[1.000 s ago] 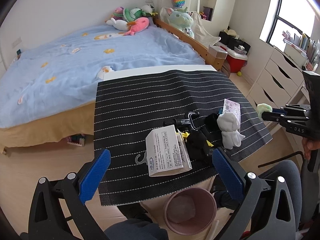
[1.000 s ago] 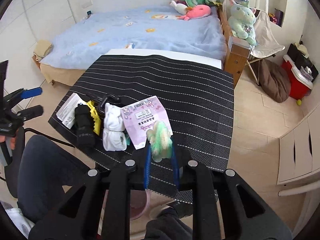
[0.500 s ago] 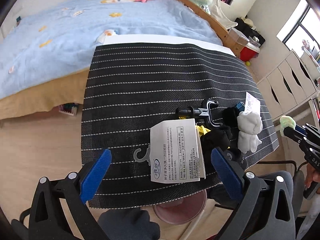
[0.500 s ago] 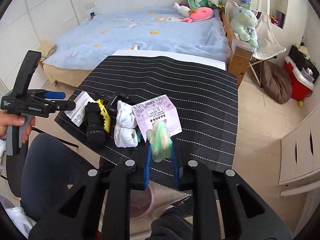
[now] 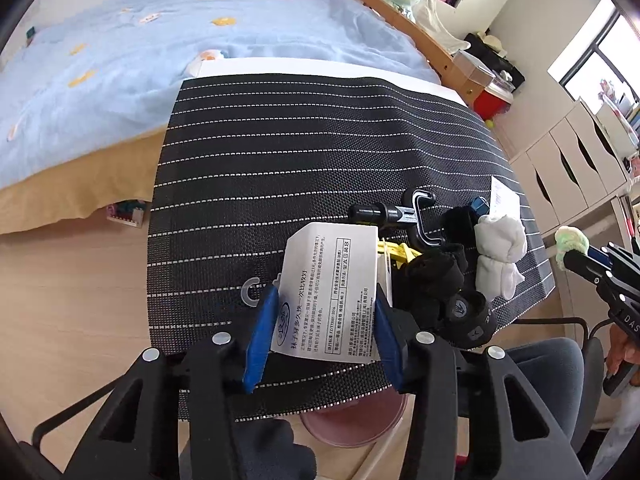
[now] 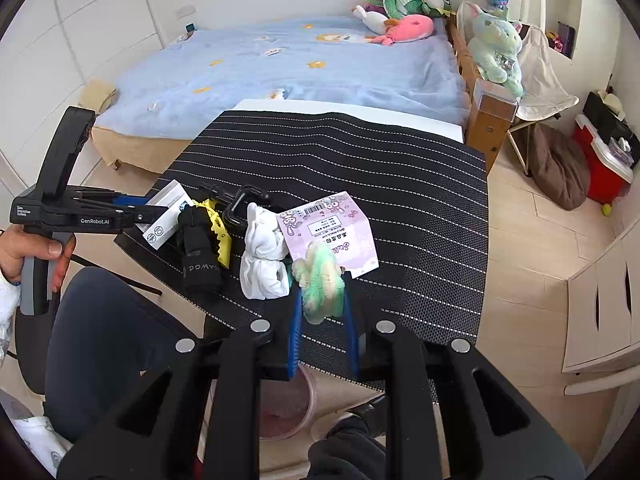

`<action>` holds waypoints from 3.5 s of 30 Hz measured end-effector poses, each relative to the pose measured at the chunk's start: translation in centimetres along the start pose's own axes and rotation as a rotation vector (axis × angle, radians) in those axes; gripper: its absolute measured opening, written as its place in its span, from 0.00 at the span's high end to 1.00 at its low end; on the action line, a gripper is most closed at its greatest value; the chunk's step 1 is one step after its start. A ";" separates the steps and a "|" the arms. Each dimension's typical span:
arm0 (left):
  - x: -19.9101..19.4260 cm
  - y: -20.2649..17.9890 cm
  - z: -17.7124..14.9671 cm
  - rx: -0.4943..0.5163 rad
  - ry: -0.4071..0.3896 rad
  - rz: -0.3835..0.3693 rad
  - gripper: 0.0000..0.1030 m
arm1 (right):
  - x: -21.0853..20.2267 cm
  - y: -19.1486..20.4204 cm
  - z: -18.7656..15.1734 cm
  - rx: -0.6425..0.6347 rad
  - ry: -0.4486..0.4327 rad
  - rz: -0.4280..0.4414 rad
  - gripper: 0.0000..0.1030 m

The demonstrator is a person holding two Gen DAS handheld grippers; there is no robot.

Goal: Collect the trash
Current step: 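Grasp the white paper card with the left gripper while the right gripper holds the green toy, then carry the white card and green toy over the pink wastebasket and release both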

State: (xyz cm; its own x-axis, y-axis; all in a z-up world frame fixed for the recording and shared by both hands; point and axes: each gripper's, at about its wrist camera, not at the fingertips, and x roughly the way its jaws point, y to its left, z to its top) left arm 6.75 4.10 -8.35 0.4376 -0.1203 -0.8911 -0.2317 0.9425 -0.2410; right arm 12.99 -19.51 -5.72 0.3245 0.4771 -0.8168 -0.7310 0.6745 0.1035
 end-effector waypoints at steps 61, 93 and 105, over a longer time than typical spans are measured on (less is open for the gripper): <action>-10.0 -6.8 -11.6 0.270 -0.218 -0.083 0.67 | -5.1 8.3 -8.8 -0.002 -0.023 0.160 0.14; -9.0 -10.7 -11.9 0.379 -0.207 -0.105 0.13 | -8.7 4.9 -8.1 0.067 -0.106 0.021 0.09; -9.3 -9.7 -11.3 0.336 -0.245 -0.058 0.08 | -8.1 5.1 -8.3 0.074 -0.101 0.031 0.07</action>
State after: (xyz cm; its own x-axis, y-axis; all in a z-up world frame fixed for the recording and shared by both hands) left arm -4.93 -7.47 -2.04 0.6446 -0.1370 -0.7521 0.0785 0.9905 -0.1132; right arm 1.69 -24.63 -3.26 0.3638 0.5504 -0.7514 -0.6965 0.6964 0.1729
